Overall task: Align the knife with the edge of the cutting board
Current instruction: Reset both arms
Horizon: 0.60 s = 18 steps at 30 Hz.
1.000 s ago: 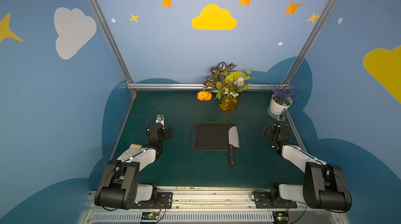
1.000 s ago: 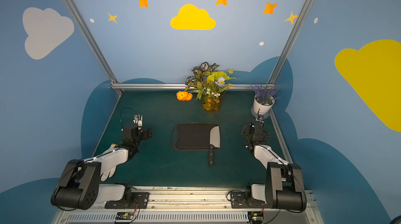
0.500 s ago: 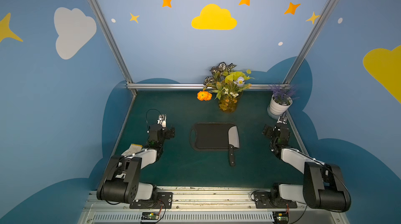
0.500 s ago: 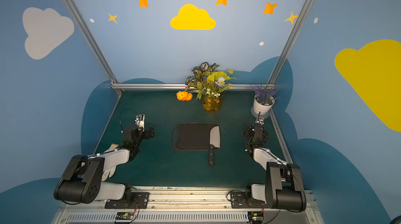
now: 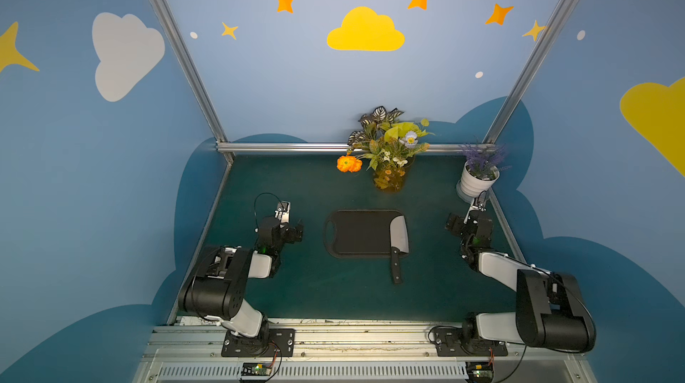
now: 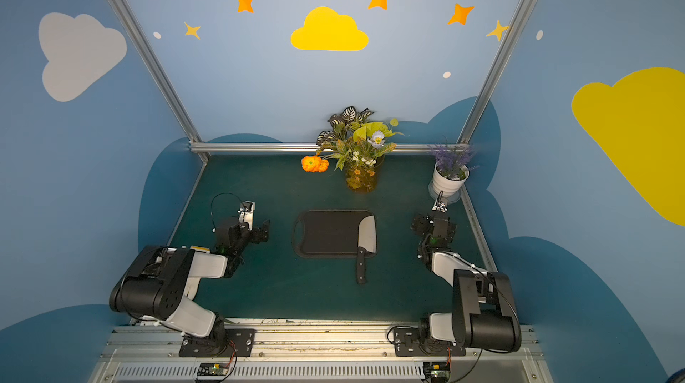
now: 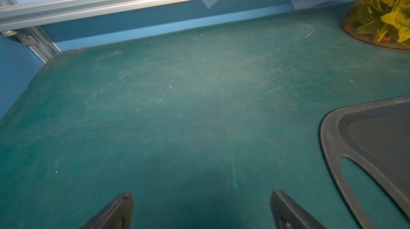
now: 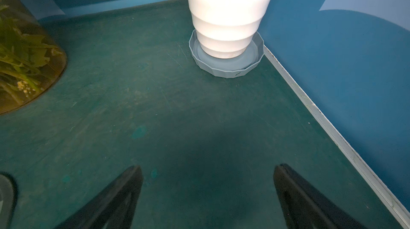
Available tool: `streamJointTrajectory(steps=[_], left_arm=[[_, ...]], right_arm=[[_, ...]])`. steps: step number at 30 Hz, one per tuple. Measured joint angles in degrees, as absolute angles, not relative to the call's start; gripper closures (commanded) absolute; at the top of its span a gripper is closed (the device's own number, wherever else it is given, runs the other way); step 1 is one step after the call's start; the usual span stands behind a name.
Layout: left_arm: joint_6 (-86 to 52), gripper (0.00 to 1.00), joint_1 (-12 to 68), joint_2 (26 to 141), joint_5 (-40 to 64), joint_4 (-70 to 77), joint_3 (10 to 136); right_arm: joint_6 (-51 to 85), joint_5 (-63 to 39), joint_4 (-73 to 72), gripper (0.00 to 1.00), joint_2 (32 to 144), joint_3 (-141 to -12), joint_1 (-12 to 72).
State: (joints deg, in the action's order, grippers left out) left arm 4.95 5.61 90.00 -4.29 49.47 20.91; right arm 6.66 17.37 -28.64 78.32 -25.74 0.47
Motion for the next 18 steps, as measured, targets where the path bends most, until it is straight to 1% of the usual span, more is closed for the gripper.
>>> streamJointTrajectory(steps=[6, 11, 18], left_arm=[[4.95, 0.00, 5.50, 90.00, -3.77, 49.78, 21.12], [4.95, 0.00, 5.50, 89.97, -3.57, 49.78, 21.12], [4.95, 0.00, 5.50, 89.97, -3.55, 49.78, 21.12]], right_arm=[[4.86, 15.84, -32.73, 0.02, 80.97, -24.77, 1.48], [2.48, 14.33, -33.61, 0.02, 83.33, -24.86, 3.92], [2.04, 11.49, -33.56, 0.02, 83.68, -25.91, 2.81]])
